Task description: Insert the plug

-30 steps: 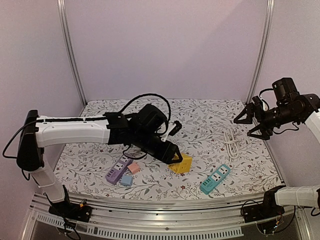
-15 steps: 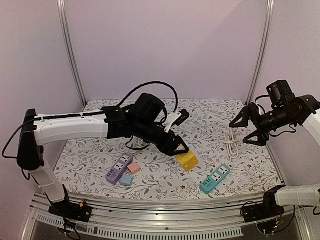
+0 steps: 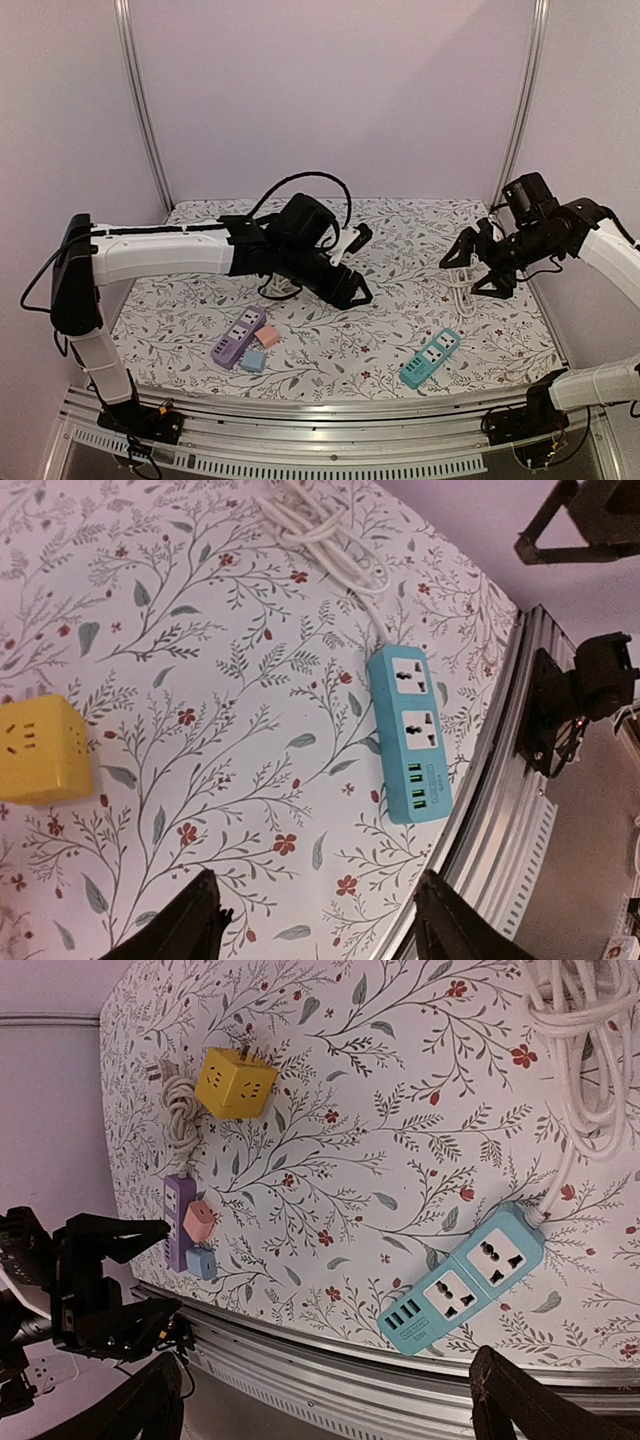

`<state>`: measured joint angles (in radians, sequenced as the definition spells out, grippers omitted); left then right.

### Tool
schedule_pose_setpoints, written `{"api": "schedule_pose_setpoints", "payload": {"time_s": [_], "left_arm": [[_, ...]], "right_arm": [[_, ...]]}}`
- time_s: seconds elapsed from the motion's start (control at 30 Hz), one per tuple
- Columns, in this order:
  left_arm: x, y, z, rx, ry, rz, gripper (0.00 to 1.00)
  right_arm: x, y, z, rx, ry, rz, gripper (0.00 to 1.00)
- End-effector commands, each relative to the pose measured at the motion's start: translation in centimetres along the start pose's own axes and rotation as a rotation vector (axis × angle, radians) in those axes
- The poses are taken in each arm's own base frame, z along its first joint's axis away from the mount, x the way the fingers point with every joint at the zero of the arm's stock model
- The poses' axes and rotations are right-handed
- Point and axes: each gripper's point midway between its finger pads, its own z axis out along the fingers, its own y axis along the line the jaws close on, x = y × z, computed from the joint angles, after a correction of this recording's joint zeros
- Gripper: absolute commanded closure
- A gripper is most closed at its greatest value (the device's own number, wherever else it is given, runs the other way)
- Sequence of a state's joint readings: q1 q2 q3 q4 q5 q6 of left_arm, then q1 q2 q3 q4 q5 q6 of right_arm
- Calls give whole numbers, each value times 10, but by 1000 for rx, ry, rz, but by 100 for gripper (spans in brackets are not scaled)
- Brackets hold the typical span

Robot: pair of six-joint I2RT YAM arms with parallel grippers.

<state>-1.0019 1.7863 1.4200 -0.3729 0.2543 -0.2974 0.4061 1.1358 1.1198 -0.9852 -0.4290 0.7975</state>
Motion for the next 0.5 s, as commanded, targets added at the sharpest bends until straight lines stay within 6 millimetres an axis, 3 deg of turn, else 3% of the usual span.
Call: {"api": "schedule_pose_setpoints", "payload": {"time_s": [0.0, 0.13, 0.23, 0.3, 0.47], "left_arm": [[16, 44, 7, -191, 61, -91, 28], [13, 77, -1, -356, 69, -167, 13], [12, 104, -8, -466, 97, -213, 10], [13, 119, -11, -527, 139, -206, 2], [16, 147, -2, -527, 252, -163, 1]], "right_arm": [[-20, -15, -9, 144, -101, -76, 1], [-22, -27, -6, 221, -93, -120, 1], [-24, -31, -5, 242, -98, -125, 1], [-24, -32, -6, 251, -109, -136, 1], [-27, -35, -20, 275, -158, -180, 1]]}}
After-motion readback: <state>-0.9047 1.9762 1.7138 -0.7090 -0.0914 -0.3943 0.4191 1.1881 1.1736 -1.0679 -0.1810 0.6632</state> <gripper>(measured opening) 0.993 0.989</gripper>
